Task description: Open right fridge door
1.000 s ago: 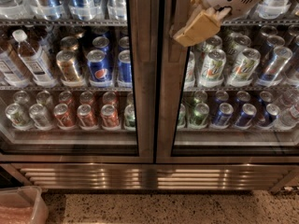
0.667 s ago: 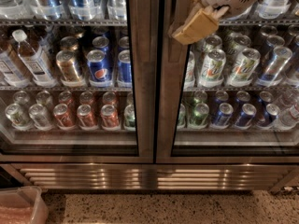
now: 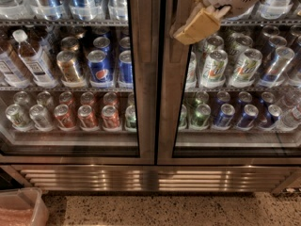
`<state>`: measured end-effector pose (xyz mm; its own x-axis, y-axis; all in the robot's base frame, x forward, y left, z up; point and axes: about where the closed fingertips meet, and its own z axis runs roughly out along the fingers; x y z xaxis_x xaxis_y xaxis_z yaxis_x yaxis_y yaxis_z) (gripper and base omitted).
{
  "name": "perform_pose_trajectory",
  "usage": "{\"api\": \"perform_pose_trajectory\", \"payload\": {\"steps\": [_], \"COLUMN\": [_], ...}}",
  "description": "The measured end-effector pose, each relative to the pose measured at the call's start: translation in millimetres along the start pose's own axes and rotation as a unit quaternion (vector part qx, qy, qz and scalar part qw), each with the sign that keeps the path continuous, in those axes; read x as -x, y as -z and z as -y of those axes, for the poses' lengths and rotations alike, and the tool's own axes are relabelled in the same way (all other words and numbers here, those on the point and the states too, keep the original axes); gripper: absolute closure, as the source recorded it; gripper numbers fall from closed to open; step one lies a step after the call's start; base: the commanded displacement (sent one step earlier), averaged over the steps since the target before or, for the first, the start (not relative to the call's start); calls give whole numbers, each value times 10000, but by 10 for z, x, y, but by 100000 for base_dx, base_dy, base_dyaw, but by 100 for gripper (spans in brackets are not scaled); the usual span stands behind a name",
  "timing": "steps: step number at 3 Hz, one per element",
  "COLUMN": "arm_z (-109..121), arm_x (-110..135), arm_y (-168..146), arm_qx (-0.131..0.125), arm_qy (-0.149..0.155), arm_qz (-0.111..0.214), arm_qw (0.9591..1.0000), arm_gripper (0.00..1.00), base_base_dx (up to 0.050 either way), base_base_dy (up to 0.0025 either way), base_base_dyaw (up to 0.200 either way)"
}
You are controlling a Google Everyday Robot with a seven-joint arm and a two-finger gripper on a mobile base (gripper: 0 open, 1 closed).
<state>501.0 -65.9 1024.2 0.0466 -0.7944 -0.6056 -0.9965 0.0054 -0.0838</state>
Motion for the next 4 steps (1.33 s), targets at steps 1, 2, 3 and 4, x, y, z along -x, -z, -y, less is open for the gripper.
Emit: {"api": "perform_pose_trajectory", "payload": {"steps": [1, 2, 3, 4], "arm_z": [-9, -13, 21, 34], "arm_x": [-17, -39, -37, -46], "arm_y": [38, 88, 83, 121], "arm_qx": [-153, -367, -367, -549], "arm_qy": [-111, -264, -264, -386], "arm_qz": [-60, -142, -142, -207], "arm_qw": [9998, 9989, 9989, 9975], "arm_gripper": [100, 100, 100, 100], "base_base_dx": [0, 0, 0, 0], "base_base_dy": [0, 0, 0, 0], "base_base_dyaw": [0, 0, 0, 0]}}
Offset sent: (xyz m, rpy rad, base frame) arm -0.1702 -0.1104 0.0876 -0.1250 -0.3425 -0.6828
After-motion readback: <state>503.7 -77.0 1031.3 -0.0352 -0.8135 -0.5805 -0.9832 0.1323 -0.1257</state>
